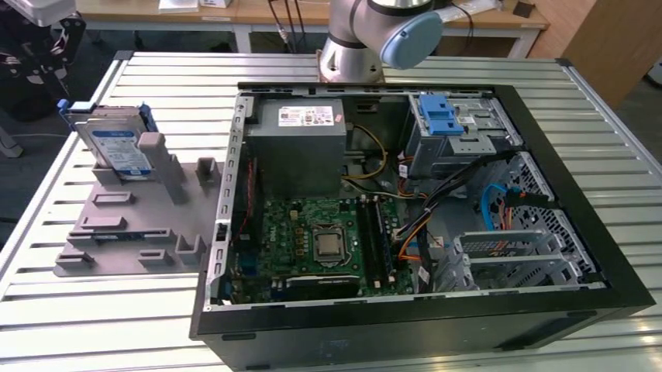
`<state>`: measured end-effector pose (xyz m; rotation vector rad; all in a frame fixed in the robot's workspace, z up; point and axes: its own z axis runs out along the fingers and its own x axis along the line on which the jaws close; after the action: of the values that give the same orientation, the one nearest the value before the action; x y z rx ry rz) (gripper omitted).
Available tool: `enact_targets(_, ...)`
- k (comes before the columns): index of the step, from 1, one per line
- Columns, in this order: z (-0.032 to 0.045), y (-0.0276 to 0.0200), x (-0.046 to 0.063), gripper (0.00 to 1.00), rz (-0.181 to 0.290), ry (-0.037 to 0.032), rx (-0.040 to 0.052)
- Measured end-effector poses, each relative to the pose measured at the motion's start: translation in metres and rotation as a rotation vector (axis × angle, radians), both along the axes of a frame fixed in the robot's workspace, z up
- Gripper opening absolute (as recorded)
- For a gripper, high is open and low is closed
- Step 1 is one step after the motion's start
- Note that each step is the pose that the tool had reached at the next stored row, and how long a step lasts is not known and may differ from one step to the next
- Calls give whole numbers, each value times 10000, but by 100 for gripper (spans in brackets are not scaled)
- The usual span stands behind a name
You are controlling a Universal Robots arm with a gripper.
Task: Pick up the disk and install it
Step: 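Pick up the disk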
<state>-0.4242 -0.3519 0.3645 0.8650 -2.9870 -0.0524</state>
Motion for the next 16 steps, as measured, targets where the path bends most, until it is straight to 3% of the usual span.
enact_targets(13, -5, 0, 0, 11, 1980, -4, 6)
enact_targets(16, -5, 0, 1, 11, 2362, -69, 18)
